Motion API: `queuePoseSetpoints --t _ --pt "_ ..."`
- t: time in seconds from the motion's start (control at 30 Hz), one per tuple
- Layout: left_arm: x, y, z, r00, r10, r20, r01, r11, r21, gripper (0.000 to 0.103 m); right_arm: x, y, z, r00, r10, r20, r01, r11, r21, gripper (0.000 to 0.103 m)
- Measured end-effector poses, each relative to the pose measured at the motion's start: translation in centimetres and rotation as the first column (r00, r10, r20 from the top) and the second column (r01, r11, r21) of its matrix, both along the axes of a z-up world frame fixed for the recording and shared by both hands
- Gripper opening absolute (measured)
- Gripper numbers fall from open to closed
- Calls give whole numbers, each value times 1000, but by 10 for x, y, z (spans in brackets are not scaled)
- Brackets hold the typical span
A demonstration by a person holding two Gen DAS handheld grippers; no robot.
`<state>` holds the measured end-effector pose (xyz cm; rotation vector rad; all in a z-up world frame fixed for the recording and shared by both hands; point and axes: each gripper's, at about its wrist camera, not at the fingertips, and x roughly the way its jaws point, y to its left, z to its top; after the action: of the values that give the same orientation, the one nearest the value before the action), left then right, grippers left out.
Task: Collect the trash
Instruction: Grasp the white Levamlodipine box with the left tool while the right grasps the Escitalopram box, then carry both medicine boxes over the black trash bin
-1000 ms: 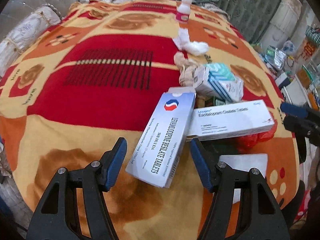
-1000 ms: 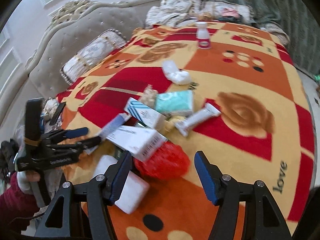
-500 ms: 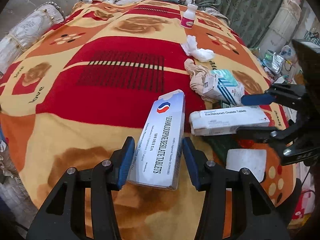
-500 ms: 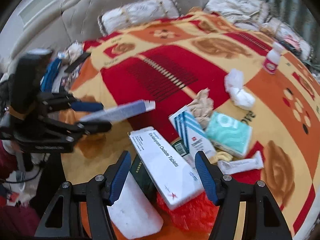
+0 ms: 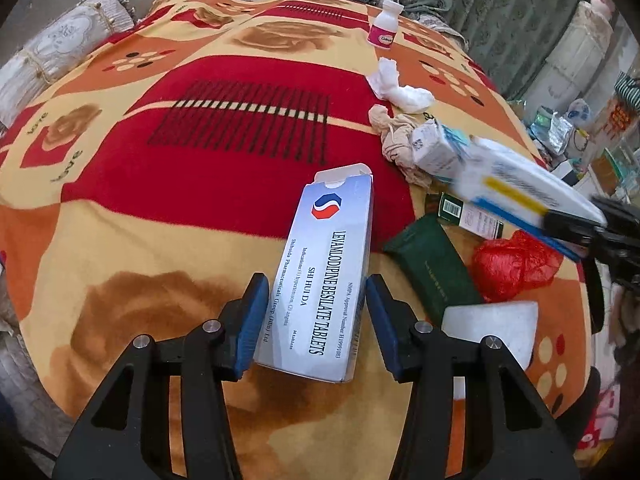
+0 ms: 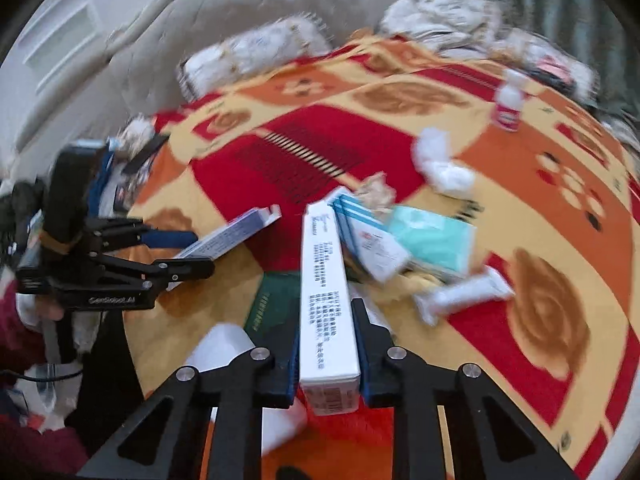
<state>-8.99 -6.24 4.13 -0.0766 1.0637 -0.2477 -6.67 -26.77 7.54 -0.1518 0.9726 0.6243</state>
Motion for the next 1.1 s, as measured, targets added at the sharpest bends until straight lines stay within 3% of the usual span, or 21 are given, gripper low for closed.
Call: queuePoseSetpoints --t 0.1,0.17,0.3,0.37,0.47,0.57,0.73,0.77,0.8,0.83,1.1 --pt "3 -7 -1 1000 2 17 -2 1000 31 49 -12 -37 0 991 -127 -26 129 989 70 21" --pt "6 -10 -2 1000 3 21 -4 999 39 49 -22 -71 -10 966 -246 -78 253 963 93 21" --pt "12 -16 -7 1000 7 20 -9 998 60 49 -48 -131 -43 877 -427 -218 458 882 113 21" --pt "15 -20 -9 1000 8 12 -9 998 59 49 -58 -142 -49 859 -454 -237 486 869 95 29" --pt "20 -24 -14 1000 11 6 -11 997 76 53 -68 -142 -38 877 -461 -136 469 883 25 51" --pt "24 -26 -18 1000 16 13 -17 996 88 55 -66 -137 -27 899 -432 -70 433 901 1 59" --pt "27 -26 -18 1000 19 17 -20 996 87 54 -45 -116 -45 924 -382 -25 376 919 -121 59" --pt "27 -25 -18 1000 25 15 -26 997 79 47 -44 -118 -51 925 -380 -29 373 919 -131 58" --pt "26 -23 -17 1000 27 12 -28 997 73 47 -42 -118 -56 924 -380 -31 373 917 -141 55" --pt "24 -21 -16 1000 22 7 -23 998 61 47 -40 -116 -61 922 -386 -27 378 914 -150 43" --pt "5 -38 31 996 -19 91 17 1000 26 47 -52 -132 -45 897 -441 2 441 896 -44 43"
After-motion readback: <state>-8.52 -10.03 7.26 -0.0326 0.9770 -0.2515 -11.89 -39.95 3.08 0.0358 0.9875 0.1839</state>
